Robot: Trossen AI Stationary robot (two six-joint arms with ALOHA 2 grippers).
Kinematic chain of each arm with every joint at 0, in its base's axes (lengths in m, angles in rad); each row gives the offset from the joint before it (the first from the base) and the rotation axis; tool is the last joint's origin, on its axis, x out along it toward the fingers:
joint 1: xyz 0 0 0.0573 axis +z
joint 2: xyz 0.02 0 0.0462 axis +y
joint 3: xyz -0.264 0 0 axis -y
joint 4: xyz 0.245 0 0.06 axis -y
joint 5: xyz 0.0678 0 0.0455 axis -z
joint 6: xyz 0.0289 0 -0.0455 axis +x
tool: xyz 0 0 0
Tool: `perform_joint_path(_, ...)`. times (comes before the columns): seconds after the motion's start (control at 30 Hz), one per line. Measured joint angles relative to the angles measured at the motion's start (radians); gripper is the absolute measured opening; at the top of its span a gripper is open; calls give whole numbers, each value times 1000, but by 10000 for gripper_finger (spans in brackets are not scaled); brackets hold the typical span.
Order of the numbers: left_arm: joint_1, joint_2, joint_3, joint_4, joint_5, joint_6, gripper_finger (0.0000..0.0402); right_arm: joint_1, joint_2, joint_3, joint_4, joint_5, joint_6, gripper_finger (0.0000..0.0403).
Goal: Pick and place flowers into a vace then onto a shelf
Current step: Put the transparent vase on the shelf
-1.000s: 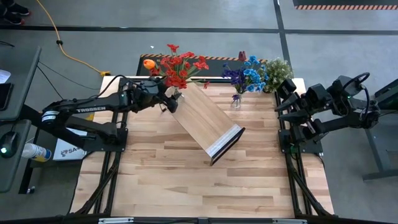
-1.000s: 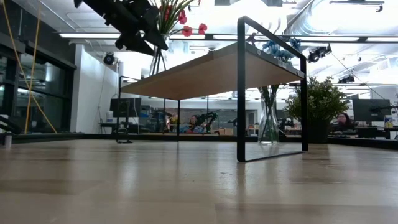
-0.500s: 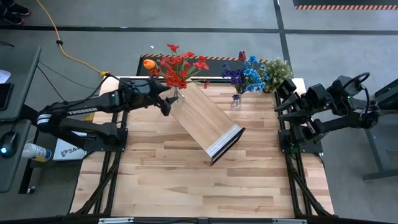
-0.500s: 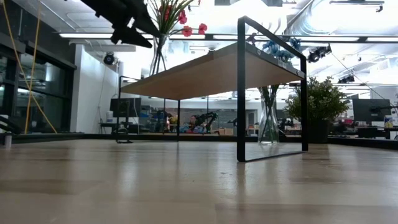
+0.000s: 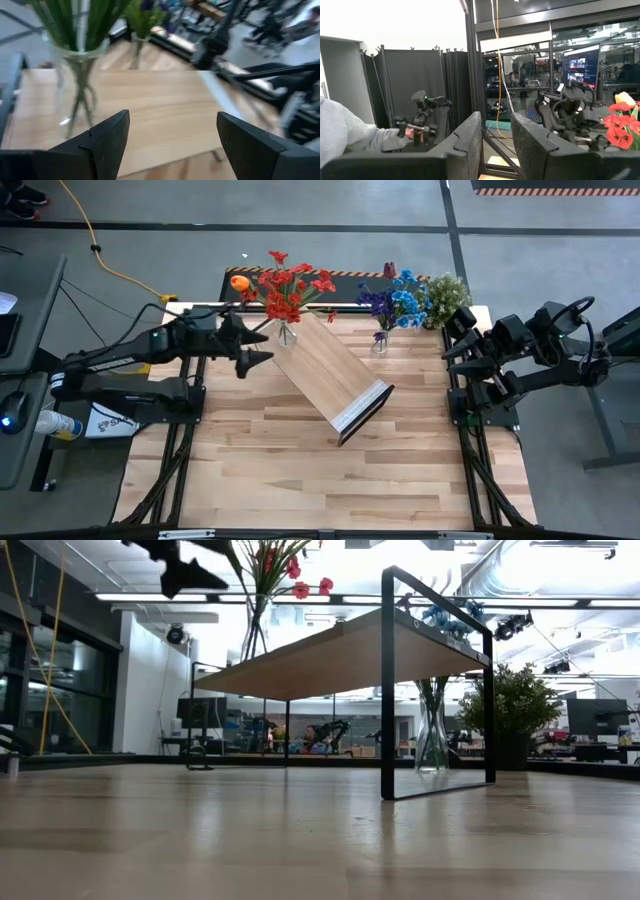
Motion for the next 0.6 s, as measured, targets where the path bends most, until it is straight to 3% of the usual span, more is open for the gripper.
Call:
perform_joint_path(0.2, -12, -105, 0, 19, 116, -31, 333, 0, 0, 1, -28, 0, 0, 99)
perform_joint_path(0.6, -244, -215, 28, 47, 105, -107, 333, 0, -41, 1, -303, 145, 41, 99)
